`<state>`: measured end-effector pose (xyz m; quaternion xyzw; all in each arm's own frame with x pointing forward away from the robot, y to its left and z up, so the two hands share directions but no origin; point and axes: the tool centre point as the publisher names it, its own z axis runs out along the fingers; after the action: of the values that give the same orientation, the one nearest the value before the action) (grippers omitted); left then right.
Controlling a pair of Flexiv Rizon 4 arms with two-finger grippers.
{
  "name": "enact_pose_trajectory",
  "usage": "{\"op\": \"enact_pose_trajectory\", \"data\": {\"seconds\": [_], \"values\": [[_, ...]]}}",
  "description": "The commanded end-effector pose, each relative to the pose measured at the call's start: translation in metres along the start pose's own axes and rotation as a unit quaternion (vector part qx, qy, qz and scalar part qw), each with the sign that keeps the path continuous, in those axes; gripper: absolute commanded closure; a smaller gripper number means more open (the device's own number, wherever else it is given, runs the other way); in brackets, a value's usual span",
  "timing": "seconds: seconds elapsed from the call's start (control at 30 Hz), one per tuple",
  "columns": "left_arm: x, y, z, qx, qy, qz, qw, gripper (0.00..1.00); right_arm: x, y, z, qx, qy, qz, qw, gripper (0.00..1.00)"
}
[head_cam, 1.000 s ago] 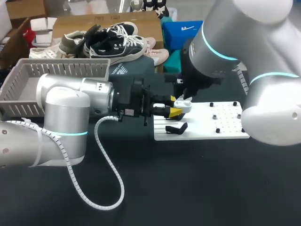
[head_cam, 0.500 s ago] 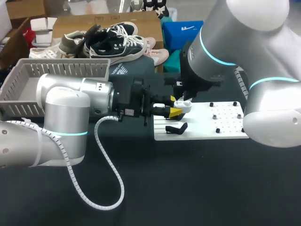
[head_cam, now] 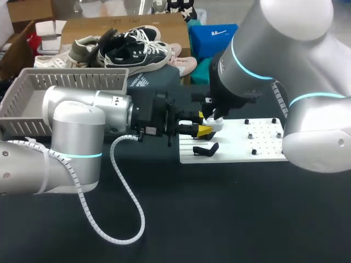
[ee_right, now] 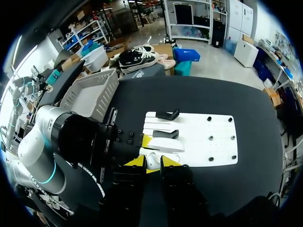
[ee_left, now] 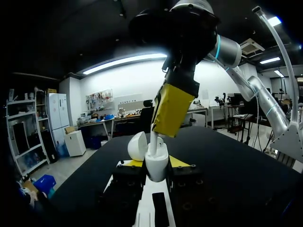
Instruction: Pick up each earbud case from the left stands, insert the matching earbuds, close the lid, and place the case in the box.
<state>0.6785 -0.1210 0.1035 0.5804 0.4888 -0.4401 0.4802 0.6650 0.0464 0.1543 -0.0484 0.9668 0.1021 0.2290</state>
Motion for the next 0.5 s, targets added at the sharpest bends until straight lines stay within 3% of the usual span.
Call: {"op": "enact_pose_trajectory", "data": {"seconds": [0.03, 0.5], "values": [[-0.0001, -0.0019, -0.0001, -0.003, -0.001, 0.001, 1.000, 1.00, 0.0000, 0.0002, 0.0037, 0.003, -0.001, 0.001, 1.000, 1.00], [-0.0001, -0.0019, -0.0001, -0.003, -0.001, 0.001, 1.000, 1.00, -0.0021, 0.0020, 0.0060, 0.010, 0.004, -0.008, 1.000, 1.00]]}}
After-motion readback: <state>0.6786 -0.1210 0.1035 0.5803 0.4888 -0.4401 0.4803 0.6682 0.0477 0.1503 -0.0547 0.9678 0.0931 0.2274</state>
